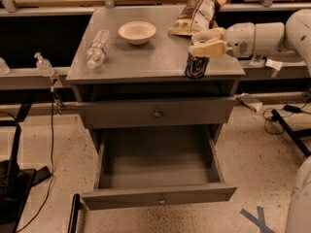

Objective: Pick pepsi can from middle drawer and place on counter

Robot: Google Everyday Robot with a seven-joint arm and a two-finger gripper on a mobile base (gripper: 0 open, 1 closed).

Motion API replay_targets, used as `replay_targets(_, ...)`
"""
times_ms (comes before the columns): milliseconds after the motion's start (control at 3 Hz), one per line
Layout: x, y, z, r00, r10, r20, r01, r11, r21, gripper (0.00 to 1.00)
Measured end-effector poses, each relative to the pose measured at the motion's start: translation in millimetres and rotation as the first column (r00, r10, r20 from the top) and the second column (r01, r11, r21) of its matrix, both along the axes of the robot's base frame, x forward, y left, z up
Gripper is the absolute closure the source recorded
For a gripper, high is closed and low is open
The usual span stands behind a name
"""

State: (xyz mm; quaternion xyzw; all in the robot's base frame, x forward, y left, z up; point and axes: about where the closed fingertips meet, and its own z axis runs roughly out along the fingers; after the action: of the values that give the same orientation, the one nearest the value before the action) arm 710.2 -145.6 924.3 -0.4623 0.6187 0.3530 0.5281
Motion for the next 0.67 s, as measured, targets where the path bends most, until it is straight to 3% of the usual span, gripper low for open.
replay_targets(667, 30.1, -16.8, 6.7, 0.9925, -0.119, -0.027, 0.118, 0.993, -0.020, 1.00)
